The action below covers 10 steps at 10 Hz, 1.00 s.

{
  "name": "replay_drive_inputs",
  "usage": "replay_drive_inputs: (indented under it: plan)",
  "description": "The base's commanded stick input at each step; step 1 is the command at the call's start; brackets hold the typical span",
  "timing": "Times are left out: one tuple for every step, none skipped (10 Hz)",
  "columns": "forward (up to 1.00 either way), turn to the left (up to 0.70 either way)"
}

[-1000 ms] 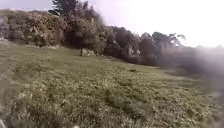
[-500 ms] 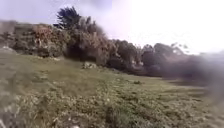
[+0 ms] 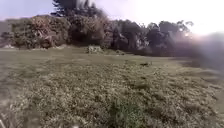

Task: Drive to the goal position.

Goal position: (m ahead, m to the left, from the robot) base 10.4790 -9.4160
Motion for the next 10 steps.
replay_drive_inputs:
  plan:
    - [0.70,-0.07]
    - [0.70,0.00]
    - [0.70,0.00]
    - [0.70,0.00]
    - [0.70,0.00]
    - [0.70,0.00]
    - [0.70,0.00]
    - [0.70,0.00]
    - [0.70,0.00]
    - [0.70,0.00]
